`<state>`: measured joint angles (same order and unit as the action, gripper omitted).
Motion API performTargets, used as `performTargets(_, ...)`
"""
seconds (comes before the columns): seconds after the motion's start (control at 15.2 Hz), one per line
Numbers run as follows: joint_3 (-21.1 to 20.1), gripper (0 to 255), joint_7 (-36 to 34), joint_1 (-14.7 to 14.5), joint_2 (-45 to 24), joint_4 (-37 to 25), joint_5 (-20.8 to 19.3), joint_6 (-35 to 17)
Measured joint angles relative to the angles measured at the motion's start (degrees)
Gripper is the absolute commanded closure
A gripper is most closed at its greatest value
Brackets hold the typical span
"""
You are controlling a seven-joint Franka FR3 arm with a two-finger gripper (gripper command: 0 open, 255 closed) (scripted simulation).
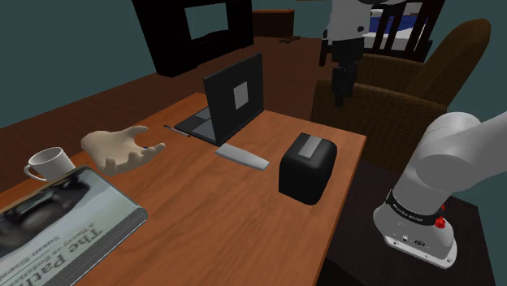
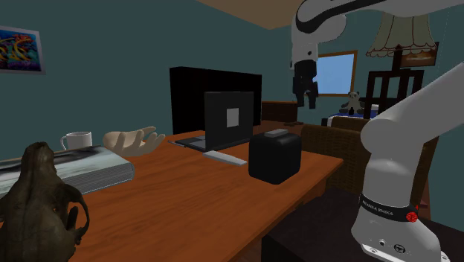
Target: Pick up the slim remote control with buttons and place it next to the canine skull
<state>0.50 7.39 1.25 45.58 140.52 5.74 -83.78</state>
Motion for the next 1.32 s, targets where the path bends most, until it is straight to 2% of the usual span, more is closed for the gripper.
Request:
performTargets(0.13,-0.4,0,-0.3,-0.2,-0.4,0.3,0.2,-0.9)
performTargets(0.33,-2.4,0,-1.6,-1.0,-3.6,0.6,1.4,-5.7)
performTargets(0.79,-8.0,0,-5.3,-2.8,-14.0,1.6,3.5,-20.4)
performTargets(1.06,-11.5,0,-8.5,-3.7,-21.7,-1.3,3.7,-27.2)
performTargets(1.32,-14.1,0,-11.1,-3.8,-29.6,-4.0,2.2,-34.1)
